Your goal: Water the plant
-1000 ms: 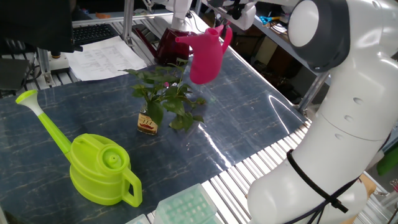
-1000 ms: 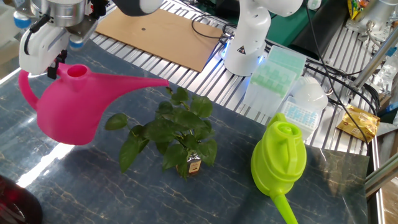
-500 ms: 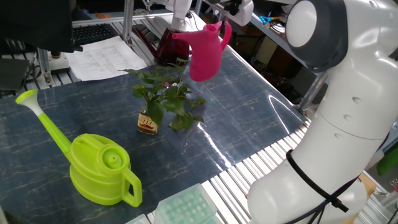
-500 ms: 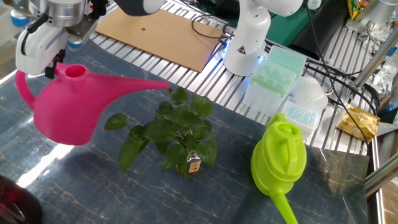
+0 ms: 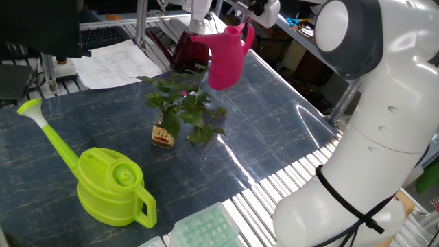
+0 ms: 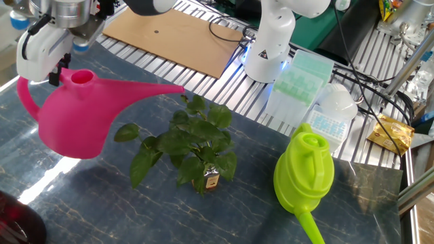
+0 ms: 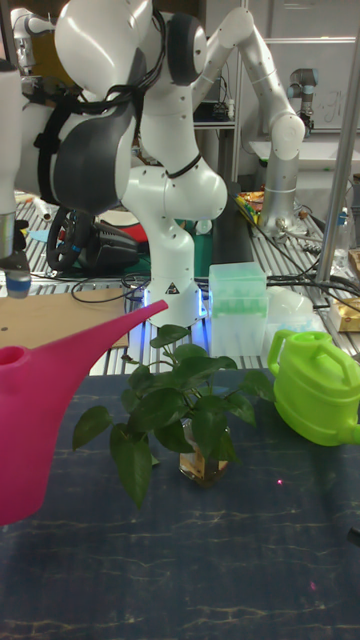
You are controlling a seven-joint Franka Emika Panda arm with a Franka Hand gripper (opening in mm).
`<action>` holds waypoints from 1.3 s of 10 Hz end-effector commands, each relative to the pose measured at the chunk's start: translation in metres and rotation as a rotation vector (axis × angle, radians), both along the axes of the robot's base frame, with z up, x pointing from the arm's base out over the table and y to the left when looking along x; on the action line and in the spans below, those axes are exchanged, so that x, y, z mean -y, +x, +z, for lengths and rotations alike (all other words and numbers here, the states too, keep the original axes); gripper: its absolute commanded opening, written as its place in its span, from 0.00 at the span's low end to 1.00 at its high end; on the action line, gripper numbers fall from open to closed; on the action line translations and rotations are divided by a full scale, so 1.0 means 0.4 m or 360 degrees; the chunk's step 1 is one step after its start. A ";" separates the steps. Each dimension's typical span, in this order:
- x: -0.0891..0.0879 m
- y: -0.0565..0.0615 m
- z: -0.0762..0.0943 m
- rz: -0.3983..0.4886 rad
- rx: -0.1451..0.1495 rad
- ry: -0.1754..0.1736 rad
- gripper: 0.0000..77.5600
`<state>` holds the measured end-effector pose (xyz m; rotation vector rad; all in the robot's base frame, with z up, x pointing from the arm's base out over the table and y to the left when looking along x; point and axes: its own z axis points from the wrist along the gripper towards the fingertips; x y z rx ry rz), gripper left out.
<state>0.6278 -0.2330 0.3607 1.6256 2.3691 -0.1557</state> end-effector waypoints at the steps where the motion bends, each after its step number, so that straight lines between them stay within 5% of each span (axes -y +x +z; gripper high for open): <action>1: 0.001 0.001 0.006 0.0043 -0.0019 0.0070 0.02; 3: 0.001 0.001 0.006 0.0130 -0.0115 0.0278 0.02; 4: 0.001 0.001 0.006 0.0147 -0.0122 0.0316 0.02; 7: 0.001 0.001 0.006 0.0136 -0.0070 0.0278 0.02; 13: 0.001 0.001 0.006 0.0153 -0.0083 0.0335 0.02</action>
